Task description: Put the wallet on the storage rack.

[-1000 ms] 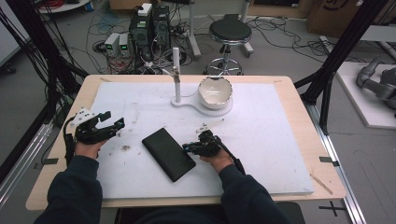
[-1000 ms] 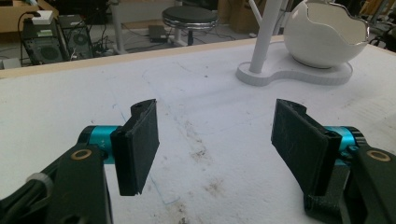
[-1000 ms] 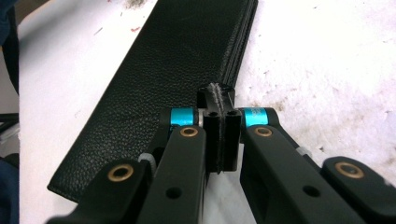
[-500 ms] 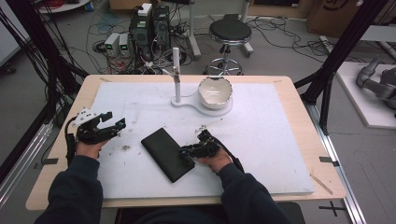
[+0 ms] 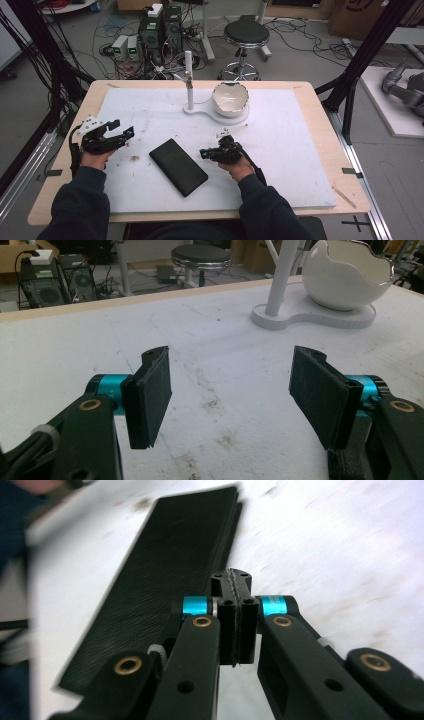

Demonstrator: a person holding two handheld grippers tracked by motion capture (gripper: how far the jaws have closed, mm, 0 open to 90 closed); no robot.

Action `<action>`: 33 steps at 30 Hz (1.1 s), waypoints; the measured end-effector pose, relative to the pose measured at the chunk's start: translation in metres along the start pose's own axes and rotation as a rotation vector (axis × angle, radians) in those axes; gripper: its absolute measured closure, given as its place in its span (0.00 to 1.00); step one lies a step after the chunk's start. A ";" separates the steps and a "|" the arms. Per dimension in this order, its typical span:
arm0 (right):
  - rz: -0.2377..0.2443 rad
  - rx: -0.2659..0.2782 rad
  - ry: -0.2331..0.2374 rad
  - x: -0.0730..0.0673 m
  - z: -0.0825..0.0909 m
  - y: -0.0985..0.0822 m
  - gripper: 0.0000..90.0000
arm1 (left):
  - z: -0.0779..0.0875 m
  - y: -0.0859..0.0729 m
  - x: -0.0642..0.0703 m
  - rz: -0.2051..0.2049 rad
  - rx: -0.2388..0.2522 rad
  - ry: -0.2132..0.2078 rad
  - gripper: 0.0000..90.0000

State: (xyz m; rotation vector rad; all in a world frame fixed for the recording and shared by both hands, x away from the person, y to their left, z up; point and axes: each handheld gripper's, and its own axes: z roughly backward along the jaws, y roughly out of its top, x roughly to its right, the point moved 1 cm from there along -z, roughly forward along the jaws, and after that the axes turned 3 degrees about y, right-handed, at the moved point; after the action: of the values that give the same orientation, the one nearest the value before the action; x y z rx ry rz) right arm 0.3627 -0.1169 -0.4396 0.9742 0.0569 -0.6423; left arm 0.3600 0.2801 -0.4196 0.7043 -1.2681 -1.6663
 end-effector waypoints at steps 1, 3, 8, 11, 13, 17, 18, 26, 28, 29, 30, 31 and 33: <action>0.033 0.014 -0.027 -0.005 -0.002 0.001 0.58 | 0.000 0.000 0.000 0.000 0.000 0.002 0.37; 0.131 0.019 -0.070 -0.025 -0.010 0.003 0.48 | 0.000 0.000 0.000 0.001 -0.003 0.003 0.37; 0.245 -0.014 -0.148 -0.060 -0.040 0.003 0.23 | 0.000 0.000 -0.001 0.003 0.002 0.002 0.37; 0.289 -0.064 -0.172 -0.076 -0.056 0.001 0.23 | 0.001 0.000 -0.001 0.006 0.001 0.002 0.37; 0.298 -0.078 -0.172 -0.084 -0.061 0.001 0.23 | 0.002 0.000 -0.002 0.008 0.000 0.003 0.37; 0.367 -0.133 -0.179 -0.093 -0.067 0.001 0.22 | 0.002 0.000 -0.002 0.009 -0.001 0.004 0.37; 0.405 -0.146 -0.199 -0.096 -0.069 -0.001 0.21 | 0.001 0.000 -0.002 0.011 -0.001 0.003 0.37; 0.415 -0.172 -0.330 -0.083 -0.058 -0.003 0.32 | 0.001 -0.001 -0.002 0.013 0.000 0.001 0.37; 0.397 -0.164 -0.356 -0.068 -0.050 -0.003 0.33 | 0.001 -0.001 -0.002 0.009 -0.004 0.000 0.37; 0.391 -0.160 -0.363 -0.062 -0.047 -0.004 0.33 | 0.001 -0.001 -0.002 0.010 -0.003 0.000 0.37; 0.386 -0.157 -0.367 -0.058 -0.045 -0.004 0.34 | 0.001 -0.001 -0.001 0.009 -0.002 0.001 0.37; 0.376 -0.151 -0.377 -0.053 -0.043 -0.004 0.34 | 0.001 -0.001 -0.001 0.009 -0.002 0.001 0.37; 0.361 -0.141 -0.374 -0.044 -0.038 -0.004 0.33 | 0.001 -0.001 -0.001 0.009 -0.001 0.001 0.37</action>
State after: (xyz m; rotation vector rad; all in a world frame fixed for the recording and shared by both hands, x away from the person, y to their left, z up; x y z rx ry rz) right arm 0.3333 -0.0678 -0.4505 0.6924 -0.3919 -0.4699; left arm 0.3597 0.2815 -0.4200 0.6978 -1.2675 -1.6596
